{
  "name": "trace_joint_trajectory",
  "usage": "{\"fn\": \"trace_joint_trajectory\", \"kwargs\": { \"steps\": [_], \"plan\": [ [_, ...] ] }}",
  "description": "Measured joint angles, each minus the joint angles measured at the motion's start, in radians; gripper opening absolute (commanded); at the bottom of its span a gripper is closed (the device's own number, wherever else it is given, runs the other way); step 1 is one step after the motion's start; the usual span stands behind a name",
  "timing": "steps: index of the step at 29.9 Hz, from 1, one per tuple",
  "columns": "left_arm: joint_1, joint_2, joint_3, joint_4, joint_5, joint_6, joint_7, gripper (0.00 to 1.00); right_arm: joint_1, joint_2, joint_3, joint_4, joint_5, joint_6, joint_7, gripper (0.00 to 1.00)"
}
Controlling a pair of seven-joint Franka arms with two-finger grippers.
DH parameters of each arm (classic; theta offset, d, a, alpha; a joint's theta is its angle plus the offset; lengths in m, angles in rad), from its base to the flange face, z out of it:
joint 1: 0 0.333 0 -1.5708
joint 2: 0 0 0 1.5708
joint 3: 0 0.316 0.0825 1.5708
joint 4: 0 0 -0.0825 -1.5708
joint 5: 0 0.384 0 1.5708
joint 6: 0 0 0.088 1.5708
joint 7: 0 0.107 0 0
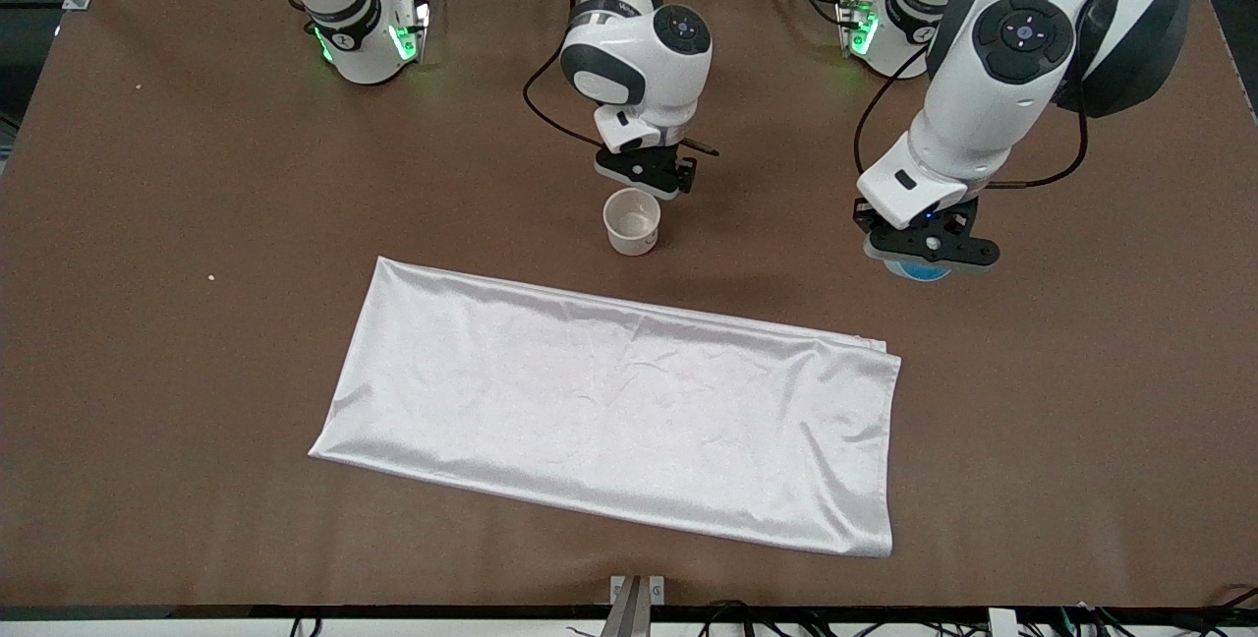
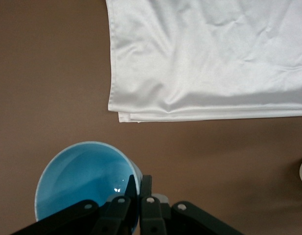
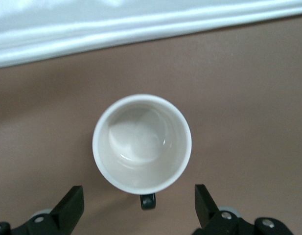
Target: Place blue cup into white mug on table
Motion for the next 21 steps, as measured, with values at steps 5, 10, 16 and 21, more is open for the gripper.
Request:
{"fn": "trace_joint_trajectory", "kwargs": {
  "steps": [5,10,16,21],
  "plan": [
    [-0.001,0.001,0.0,0.0,0.0,0.003,0.0,0.0,-0.045,-0.004,0.0,0.01,0.0,0.0,-0.073,1.0],
    [-0.005,0.004,-0.001,0.0,0.0,0.01,0.0,0.0,-0.108,-0.008,0.0,0.013,0.014,0.017,-0.179,1.0],
    [-0.011,0.006,-0.015,0.0,-0.001,0.026,0.0,0.0,-0.206,-0.012,0.0,0.013,0.022,0.02,-0.332,1.0],
    [-0.012,0.012,-0.039,0.006,-0.003,0.048,-0.009,0.0,-0.31,-0.015,-0.002,0.013,0.042,0.02,-0.5,1.0]
  ]
}}
